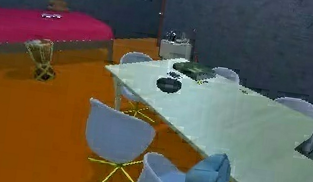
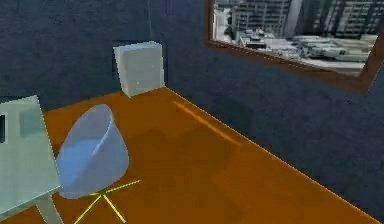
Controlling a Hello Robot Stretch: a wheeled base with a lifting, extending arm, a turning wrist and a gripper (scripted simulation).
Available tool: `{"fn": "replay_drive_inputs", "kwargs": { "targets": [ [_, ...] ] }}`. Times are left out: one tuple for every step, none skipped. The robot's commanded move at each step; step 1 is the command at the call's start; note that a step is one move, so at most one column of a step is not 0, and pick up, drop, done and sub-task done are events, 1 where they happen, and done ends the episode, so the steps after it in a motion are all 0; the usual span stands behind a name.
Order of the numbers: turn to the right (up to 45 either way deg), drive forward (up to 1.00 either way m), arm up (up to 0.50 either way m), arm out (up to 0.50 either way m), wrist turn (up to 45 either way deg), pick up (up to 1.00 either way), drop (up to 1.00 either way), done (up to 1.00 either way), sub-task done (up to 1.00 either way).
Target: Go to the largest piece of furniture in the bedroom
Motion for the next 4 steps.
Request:
{"fn": "replay_drive_inputs", "kwargs": {
  "targets": [
    [-45.0,0.0,0.0,0.0,0.0,0.0,0.0,0.0,0.0],
    [-36.0,0.0,0.0,0.0,0.0,0.0,0.0,0.0,0.0],
    [0.0,0.2,0.0,0.0,0.0,0.0,0.0,0.0,0.0],
    [42.0,0.0,0.0,0.0,0.0,0.0,0.0,0.0,0.0]
  ]
}}
